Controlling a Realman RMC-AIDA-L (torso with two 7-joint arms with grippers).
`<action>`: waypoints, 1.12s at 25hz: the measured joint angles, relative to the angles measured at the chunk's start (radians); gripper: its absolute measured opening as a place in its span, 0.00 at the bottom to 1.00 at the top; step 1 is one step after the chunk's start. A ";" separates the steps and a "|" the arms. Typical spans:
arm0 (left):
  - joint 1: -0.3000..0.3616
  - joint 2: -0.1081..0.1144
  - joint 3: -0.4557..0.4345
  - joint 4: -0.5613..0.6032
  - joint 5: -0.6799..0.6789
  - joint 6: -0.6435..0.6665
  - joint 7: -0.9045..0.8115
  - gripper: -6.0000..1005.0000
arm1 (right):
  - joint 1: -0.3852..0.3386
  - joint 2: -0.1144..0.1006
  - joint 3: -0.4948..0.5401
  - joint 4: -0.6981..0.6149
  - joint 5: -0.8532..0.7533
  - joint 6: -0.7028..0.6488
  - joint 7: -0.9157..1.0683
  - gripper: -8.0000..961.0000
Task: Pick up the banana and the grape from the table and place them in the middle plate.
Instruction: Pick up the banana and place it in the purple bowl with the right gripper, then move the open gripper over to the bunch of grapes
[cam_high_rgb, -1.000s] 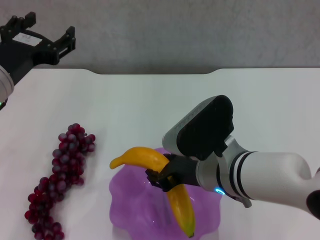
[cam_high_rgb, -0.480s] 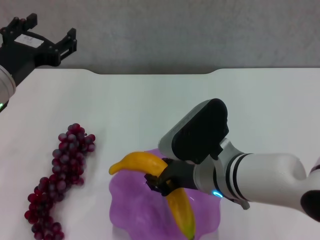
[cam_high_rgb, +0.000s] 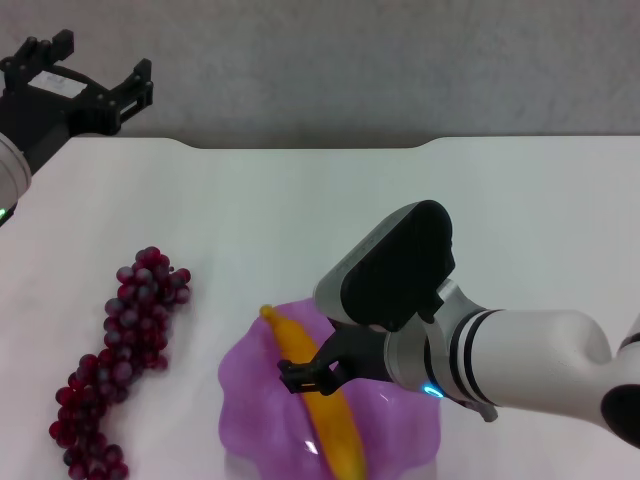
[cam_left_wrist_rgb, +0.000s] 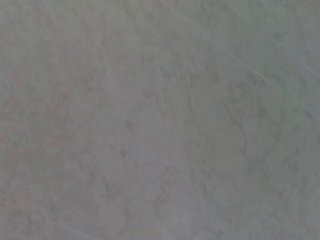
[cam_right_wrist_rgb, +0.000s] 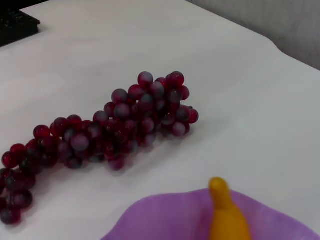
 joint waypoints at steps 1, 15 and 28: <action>0.000 0.000 0.000 0.000 0.000 0.000 0.000 0.86 | -0.001 0.000 0.000 0.000 0.000 -0.002 0.000 0.82; -0.007 -0.014 0.009 0.012 -0.001 0.006 0.000 0.86 | -0.005 -0.003 0.057 -0.004 -0.063 -0.286 -0.002 0.92; -0.026 -0.014 0.043 0.024 -0.001 0.001 0.000 0.86 | -0.113 -0.001 0.304 -0.008 -0.103 -0.438 -0.002 0.92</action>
